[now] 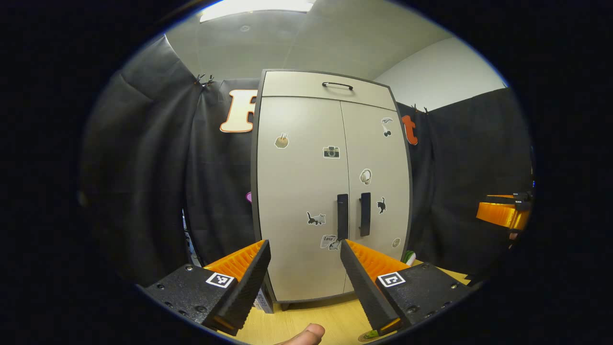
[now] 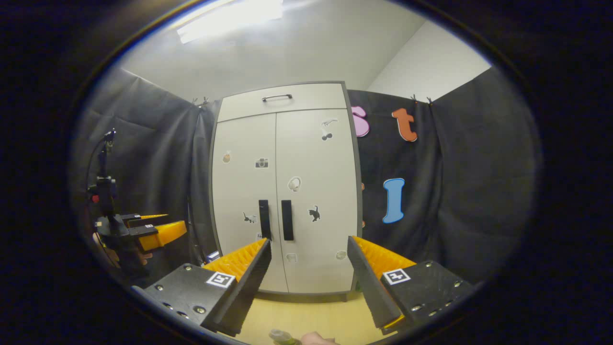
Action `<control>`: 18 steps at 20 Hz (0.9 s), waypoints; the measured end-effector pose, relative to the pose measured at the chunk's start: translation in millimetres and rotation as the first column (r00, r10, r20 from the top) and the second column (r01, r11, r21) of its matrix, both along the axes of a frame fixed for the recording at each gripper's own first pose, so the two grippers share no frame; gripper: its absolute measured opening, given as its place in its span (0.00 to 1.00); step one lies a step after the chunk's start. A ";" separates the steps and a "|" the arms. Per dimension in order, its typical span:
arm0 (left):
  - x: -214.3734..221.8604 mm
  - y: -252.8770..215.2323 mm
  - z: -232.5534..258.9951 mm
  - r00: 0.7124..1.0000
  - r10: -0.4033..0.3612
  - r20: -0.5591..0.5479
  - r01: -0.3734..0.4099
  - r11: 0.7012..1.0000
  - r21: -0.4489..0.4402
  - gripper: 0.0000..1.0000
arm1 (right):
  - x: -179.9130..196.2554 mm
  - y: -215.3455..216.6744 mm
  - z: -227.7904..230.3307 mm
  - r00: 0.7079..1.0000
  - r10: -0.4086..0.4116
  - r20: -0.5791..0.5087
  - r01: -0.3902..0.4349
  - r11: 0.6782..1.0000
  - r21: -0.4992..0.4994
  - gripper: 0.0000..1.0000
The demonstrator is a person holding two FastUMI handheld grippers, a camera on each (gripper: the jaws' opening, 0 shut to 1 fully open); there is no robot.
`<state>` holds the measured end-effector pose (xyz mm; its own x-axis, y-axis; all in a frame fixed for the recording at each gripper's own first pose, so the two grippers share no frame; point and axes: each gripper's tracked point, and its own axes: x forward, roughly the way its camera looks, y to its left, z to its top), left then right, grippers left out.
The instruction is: Grasp the bottle in the cabinet with the left hand and place it on the coaster, then close the right door with the right hand and the left door with the left hand.
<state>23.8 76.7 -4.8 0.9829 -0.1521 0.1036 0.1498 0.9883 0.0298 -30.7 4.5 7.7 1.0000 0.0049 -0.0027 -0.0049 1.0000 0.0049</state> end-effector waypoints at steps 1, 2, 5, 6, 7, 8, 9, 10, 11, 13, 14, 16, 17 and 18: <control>-1.4 1.4 -1.0 1.000 -0.003 -0.001 0.003 1.000 0.001 0.93 | 0.5 1.8 0.4 1.000 0.003 0.001 -0.003 1.000 -0.001 0.96; -2.6 2.7 -3.0 1.000 -0.006 -0.003 0.006 1.000 0.004 0.93 | 0.2 5.4 -0.1 1.000 0.009 0.003 -0.009 1.000 0.001 0.96; -5.5 8.7 -8.2 1.000 -0.004 -0.013 0.004 1.000 0.011 0.93 | 0.1 13.3 2.5 1.000 0.013 0.014 -0.013 1.000 0.006 0.96; -6.4 10.9 -10.6 1.000 -0.004 -0.018 0.004 1.000 0.007 0.93 | 0.1 13.9 3.3 1.000 0.009 0.018 -0.009 1.000 0.001 0.93; -7.2 12.1 -12.1 1.000 -0.008 -0.023 0.008 1.000 0.001 0.93 | 0.1 14.6 5.0 1.000 0.001 0.024 -0.001 1.000 -0.001 0.93; -7.9 13.0 -13.8 1.000 -0.014 -0.028 0.013 1.000 -0.005 0.93 | -0.7 16.9 4.1 1.000 -0.001 0.026 0.001 1.000 -0.001 0.96; -7.9 14.2 -15.2 0.999 -0.016 -0.032 0.015 1.000 -0.009 0.93 | -1.3 19.4 4.3 1.000 -0.003 0.028 0.003 1.000 -0.002 0.96; -7.5 15.8 -15.4 0.999 -0.018 -0.033 0.018 1.000 -0.012 0.93 | -1.5 21.5 4.6 1.000 -0.005 0.029 0.005 1.000 -0.008 0.96; -7.6 18.0 -15.2 0.999 -0.017 -0.033 0.016 1.000 -0.015 0.93 | -1.7 22.8 4.5 0.999 -0.009 0.031 0.009 1.000 -0.018 0.96; -7.4 23.4 -15.1 0.999 -0.012 -0.033 0.011 1.000 -0.019 0.94 | -2.8 23.8 3.3 0.999 -0.026 0.033 0.027 0.999 -0.039 0.96; -7.3 25.4 -15.9 0.999 -0.011 -0.035 0.011 1.000 -0.021 0.93 | -3.4 25.5 2.8 0.999 -0.033 0.037 0.035 0.998 -0.043 0.96; -6.6 28.6 -16.6 0.999 -0.014 -0.041 0.013 1.000 -0.024 0.93 | -1.9 28.6 3.3 0.998 -0.044 0.037 0.045 0.998 -0.040 0.96; -6.2 31.1 -16.5 0.999 -0.006 -0.042 0.005 1.000 -0.023 0.93 | -0.9 29.1 4.3 0.998 -0.050 0.037 0.051 0.998 -0.039 0.96; -5.0 33.2 -17.2 0.999 -0.001 -0.044 0.000 1.000 -0.022 0.94 | -1.1 30.6 5.7 0.998 -0.051 0.037 0.052 0.998 -0.041 0.96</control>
